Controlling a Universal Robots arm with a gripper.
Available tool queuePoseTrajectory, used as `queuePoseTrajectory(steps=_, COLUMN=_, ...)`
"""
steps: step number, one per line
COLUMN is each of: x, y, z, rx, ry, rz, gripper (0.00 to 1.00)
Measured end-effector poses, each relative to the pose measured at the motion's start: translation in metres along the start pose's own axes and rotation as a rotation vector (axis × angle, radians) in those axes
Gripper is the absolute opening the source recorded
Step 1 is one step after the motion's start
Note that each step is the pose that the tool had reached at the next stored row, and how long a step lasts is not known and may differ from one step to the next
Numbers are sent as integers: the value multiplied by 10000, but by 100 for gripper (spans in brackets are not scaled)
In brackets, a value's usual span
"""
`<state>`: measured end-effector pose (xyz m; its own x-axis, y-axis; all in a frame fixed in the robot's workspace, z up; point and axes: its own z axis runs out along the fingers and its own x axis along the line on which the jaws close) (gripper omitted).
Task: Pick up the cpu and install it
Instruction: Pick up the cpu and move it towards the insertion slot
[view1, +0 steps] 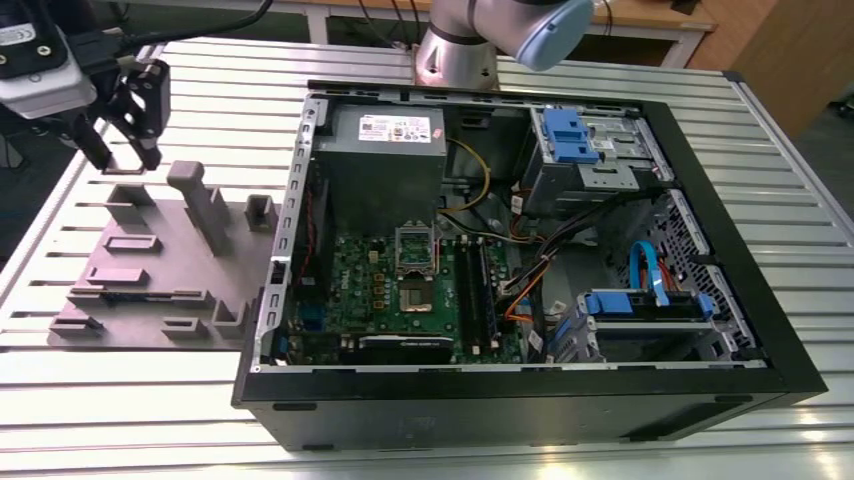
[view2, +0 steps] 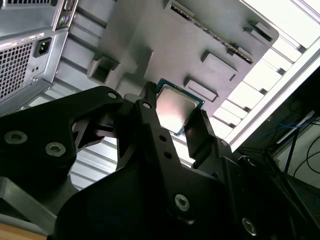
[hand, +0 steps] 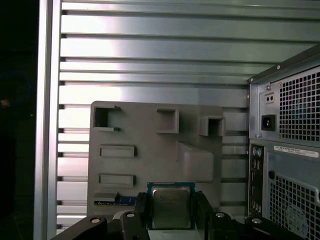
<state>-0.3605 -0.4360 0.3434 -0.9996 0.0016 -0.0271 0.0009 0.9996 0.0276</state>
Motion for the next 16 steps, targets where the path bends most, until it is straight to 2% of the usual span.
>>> queuePoseTrajectory(steps=8, x=-216, y=0, z=6, rx=0, ry=-1, rz=0, gripper=47)
queuePoseTrajectory(steps=16, x=-397, y=1, z=11, rx=0, ry=0, rz=0, gripper=47)
